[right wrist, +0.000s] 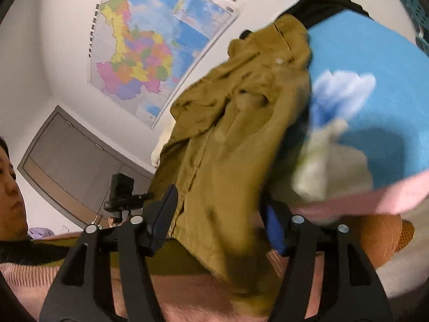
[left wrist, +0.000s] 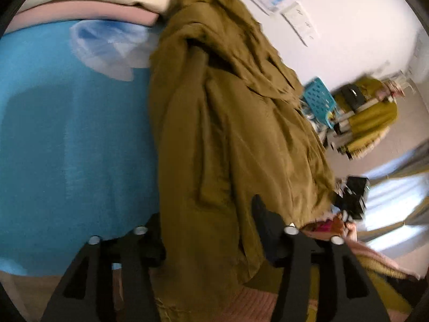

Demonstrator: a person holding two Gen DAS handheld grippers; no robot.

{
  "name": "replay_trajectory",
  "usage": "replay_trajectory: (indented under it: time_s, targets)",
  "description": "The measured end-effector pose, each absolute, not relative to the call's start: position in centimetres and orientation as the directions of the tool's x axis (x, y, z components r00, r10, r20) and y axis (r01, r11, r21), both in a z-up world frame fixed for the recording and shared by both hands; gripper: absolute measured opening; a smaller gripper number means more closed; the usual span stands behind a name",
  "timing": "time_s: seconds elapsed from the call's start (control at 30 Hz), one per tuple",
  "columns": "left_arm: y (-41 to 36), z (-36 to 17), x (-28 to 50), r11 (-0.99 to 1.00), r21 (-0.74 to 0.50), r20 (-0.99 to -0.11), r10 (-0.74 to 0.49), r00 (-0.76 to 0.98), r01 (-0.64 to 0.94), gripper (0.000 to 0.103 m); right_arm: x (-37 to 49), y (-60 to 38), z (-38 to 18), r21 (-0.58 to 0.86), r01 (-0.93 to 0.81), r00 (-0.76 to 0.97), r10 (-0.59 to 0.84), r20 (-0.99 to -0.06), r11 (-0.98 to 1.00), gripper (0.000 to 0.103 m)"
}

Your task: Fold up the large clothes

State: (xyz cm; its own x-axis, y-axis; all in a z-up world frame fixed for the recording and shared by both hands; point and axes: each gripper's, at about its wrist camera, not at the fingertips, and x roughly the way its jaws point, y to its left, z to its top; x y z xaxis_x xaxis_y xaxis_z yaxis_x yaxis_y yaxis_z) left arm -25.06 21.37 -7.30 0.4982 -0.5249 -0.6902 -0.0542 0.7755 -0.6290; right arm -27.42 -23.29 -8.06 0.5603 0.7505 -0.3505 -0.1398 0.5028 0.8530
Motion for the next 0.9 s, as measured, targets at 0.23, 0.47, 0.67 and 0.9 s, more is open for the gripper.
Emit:
replay_trajectory:
  time_s: [0.23, 0.47, 0.67, 0.9]
  targets:
    - [19.7, -7.1, -25.0, 0.777, -0.629, -0.683, -0.551, 0.481, -0.004, 0.01, -28.1, -21.0, -8.6, 0.867, -0.238, 0.495, 0.823, -0.28, 0.438, 0.012]
    - [21.8, -2.7, -26.6, 0.705, -0.707, -0.533, -0.574, 0.621, 0.044, 0.008, -29.4, -22.5, -0.7, 0.799, -0.386, 0.621, 0.77, -0.146, 0.462, 0.005]
    - [23.6, -0.1, -26.3, 0.678, -0.733, -0.463, -0.567, 0.682, 0.066, 0.008, -27.1, -23.8, 1.7, 0.801, -0.396, 0.675, 0.734, -0.078, 0.449, 0.005]
    - [26.0, 1.4, -23.9, 0.635, -0.772, -0.426, -0.561, 0.71, 0.038, 0.008, -21.7, -25.8, 3.3, 0.834, -0.367, 0.728, 0.686, -0.019, 0.412, 0.004]
